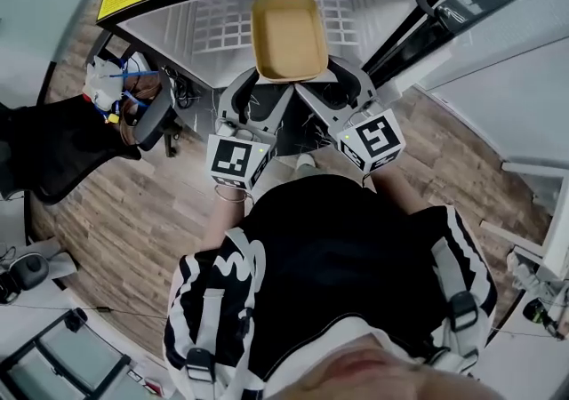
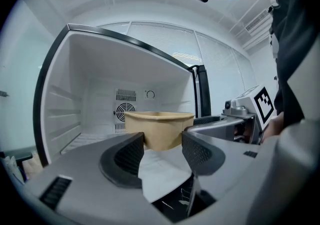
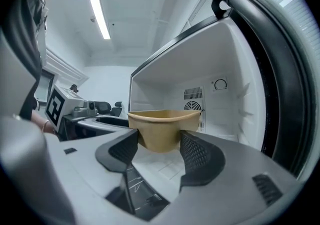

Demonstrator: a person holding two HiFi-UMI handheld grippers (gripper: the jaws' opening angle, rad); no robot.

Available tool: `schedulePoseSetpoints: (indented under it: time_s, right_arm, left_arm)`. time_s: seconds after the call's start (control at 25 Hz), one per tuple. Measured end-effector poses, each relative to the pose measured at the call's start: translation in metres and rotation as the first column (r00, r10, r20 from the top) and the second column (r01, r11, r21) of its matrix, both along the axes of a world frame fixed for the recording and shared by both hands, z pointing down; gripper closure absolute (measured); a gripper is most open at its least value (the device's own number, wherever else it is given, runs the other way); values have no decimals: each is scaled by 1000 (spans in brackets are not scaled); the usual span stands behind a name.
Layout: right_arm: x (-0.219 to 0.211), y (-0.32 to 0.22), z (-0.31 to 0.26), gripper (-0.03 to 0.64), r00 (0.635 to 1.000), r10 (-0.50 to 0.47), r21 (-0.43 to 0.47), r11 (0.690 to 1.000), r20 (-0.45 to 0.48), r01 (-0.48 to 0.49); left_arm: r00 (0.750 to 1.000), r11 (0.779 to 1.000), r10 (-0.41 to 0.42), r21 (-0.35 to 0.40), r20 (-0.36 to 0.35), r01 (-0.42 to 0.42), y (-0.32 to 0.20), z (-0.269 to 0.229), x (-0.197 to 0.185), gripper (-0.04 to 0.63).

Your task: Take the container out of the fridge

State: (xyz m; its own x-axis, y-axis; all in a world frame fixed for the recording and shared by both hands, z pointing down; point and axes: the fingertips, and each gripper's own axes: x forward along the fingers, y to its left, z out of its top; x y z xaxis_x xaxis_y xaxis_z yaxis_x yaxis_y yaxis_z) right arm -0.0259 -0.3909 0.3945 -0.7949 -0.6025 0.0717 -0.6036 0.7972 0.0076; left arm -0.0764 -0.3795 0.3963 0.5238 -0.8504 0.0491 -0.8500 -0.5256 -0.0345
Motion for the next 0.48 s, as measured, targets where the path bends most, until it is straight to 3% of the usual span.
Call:
schedulePoseSetpoints:
  time_s: [0.48]
  right_arm:
    - [-12,59,-6,345,999,41,-5,999,12,-41]
  left_arm:
    - [999,999,37,27,-3,-36,57,-10,-12,353]
